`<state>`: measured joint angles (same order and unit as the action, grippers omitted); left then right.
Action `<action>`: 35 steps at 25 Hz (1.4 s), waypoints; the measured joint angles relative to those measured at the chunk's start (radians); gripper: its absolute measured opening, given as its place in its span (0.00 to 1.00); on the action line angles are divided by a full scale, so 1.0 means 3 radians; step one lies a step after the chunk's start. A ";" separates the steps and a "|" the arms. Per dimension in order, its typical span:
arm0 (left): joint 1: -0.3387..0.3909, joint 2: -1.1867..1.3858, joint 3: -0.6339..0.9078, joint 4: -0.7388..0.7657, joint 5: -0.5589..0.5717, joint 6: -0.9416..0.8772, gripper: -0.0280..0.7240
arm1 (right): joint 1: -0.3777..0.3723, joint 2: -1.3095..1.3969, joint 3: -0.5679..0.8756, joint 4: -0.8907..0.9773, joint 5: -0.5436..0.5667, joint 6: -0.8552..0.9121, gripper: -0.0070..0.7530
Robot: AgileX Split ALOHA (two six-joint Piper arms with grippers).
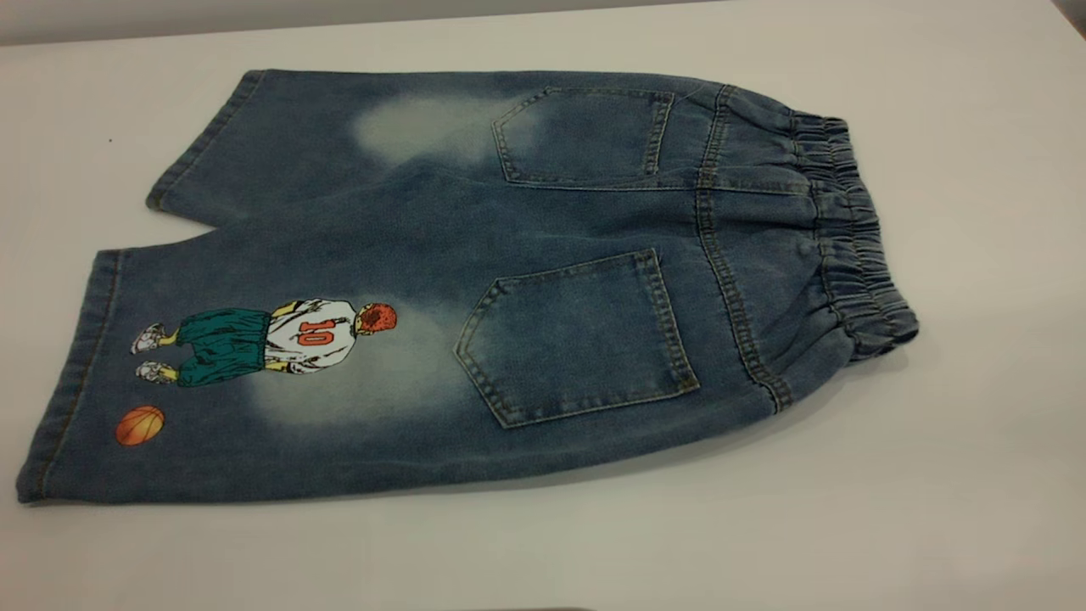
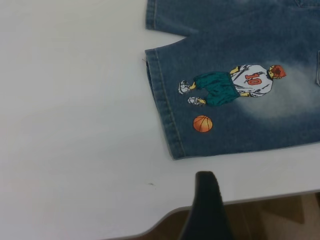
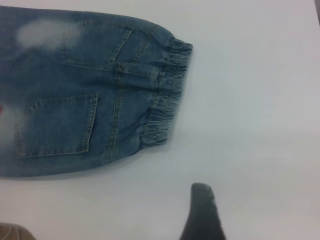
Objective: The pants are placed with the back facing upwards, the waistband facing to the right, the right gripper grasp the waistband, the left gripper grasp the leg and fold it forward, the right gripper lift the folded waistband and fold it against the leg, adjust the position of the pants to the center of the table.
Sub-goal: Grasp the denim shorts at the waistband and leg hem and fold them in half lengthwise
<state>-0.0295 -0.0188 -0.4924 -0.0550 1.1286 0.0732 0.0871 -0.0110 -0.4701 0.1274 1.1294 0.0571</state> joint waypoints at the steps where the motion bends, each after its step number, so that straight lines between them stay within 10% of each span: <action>1: 0.0000 0.0000 0.0000 0.0000 0.0000 0.0000 0.70 | 0.0000 0.0000 0.0000 0.0000 0.0000 0.0000 0.60; 22: 0.0000 0.0000 -0.0020 -0.0089 -0.0006 -0.0020 0.70 | 0.0000 0.0130 -0.0016 0.0079 0.0000 0.0198 0.59; 35: 0.0000 0.1622 -0.0442 -0.0490 -0.0722 0.0558 0.71 | 0.0000 0.2054 -0.0067 0.1521 -0.0667 -0.0773 0.76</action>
<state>-0.0295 0.4679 -0.6250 -0.2020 0.9118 0.2405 0.0871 0.6051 -0.4900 0.5837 0.9294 -0.1749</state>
